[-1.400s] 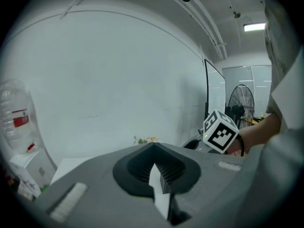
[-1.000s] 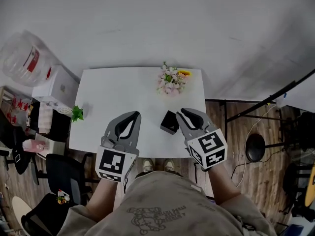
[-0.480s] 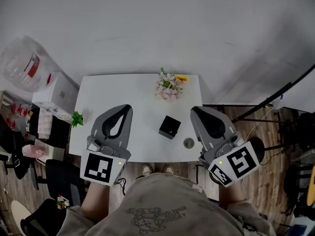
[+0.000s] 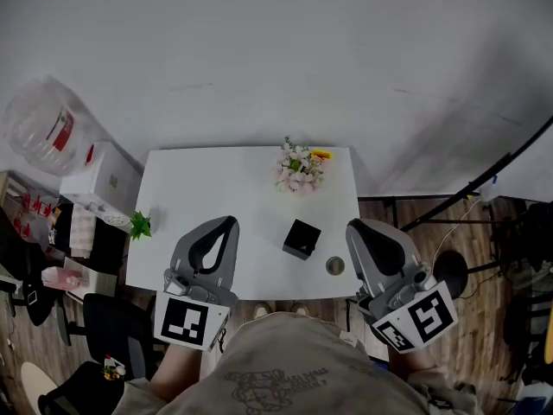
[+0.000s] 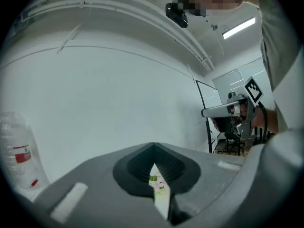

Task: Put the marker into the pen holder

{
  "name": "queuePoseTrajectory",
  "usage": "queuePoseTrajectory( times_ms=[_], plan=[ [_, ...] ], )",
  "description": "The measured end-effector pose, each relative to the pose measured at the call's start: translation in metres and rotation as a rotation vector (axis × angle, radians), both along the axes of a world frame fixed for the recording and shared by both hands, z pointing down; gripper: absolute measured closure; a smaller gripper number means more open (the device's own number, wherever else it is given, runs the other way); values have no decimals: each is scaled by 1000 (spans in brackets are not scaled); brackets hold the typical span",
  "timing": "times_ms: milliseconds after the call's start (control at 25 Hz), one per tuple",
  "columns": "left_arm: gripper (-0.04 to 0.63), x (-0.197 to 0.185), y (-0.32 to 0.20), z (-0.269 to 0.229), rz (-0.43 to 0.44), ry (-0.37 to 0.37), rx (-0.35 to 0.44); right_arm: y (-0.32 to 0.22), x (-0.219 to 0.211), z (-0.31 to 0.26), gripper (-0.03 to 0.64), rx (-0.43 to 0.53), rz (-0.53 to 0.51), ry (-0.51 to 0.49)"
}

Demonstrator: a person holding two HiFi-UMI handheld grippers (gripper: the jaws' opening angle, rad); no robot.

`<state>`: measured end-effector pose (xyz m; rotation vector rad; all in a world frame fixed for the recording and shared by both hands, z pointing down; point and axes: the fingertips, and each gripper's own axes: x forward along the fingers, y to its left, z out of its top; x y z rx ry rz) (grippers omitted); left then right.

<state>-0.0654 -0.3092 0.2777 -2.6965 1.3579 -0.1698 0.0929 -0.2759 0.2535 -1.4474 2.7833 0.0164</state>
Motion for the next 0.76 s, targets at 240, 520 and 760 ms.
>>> queuePoseTrajectory(
  times_ms=[240,520,760],
  plan=[
    [594,-3,-3,35,-9,-32,-68,-8,-5,30,589,-52,-6,-9],
    [594,-7,-1,65,-25,-40,-133,-10,-8,68,589,-112,12,53],
    [594,1,-1,45,8,-29,-82,-10,3,71,589,-126,66,39]
  ],
)
